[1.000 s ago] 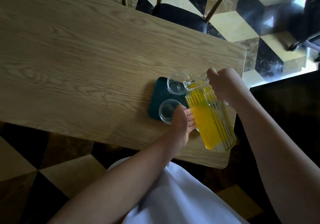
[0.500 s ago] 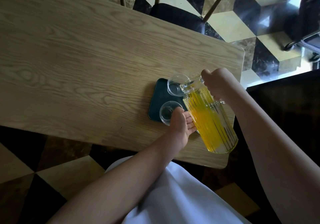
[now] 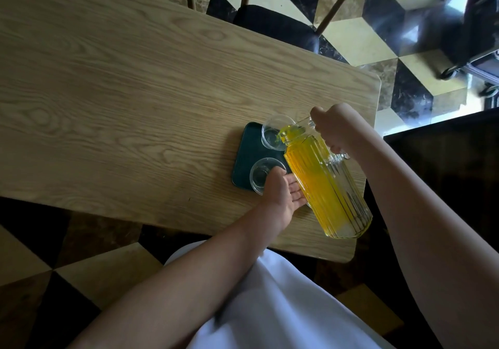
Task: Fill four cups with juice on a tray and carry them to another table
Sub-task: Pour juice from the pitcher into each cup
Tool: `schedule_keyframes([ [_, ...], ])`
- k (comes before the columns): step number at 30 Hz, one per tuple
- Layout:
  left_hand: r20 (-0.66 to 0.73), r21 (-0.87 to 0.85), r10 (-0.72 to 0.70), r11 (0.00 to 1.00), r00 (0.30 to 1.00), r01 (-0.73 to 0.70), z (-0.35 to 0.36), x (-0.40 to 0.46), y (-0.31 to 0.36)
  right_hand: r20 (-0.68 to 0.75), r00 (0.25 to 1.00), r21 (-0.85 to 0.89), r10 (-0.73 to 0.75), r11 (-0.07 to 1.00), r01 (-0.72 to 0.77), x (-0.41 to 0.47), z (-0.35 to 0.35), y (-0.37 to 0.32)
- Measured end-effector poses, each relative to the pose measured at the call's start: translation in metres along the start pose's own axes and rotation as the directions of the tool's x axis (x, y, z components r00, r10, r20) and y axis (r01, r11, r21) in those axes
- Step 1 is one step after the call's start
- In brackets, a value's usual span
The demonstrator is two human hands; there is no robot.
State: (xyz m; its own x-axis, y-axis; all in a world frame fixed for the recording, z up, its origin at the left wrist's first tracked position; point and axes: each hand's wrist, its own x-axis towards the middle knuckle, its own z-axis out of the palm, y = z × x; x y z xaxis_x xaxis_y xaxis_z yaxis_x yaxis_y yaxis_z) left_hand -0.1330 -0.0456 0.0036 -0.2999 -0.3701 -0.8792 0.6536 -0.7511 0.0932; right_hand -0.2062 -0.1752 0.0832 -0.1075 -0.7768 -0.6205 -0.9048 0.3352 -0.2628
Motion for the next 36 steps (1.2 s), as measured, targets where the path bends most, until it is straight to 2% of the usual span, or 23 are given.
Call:
schedule_keyframes([
  [27,0.029,-0.026,-0.015,1.000,0.999,0.016,0.006,-0.011,-0.007,0.017,1.000,-0.020,-0.020,1.000,0.021,-0.007,-0.001,0.000],
  [36,0.046,-0.090,-0.013,0.996,0.999,0.017,0.011,-0.012,-0.012,0.018,1.000,-0.021,-0.009,1.000,0.009,-0.005,-0.003,0.001],
])
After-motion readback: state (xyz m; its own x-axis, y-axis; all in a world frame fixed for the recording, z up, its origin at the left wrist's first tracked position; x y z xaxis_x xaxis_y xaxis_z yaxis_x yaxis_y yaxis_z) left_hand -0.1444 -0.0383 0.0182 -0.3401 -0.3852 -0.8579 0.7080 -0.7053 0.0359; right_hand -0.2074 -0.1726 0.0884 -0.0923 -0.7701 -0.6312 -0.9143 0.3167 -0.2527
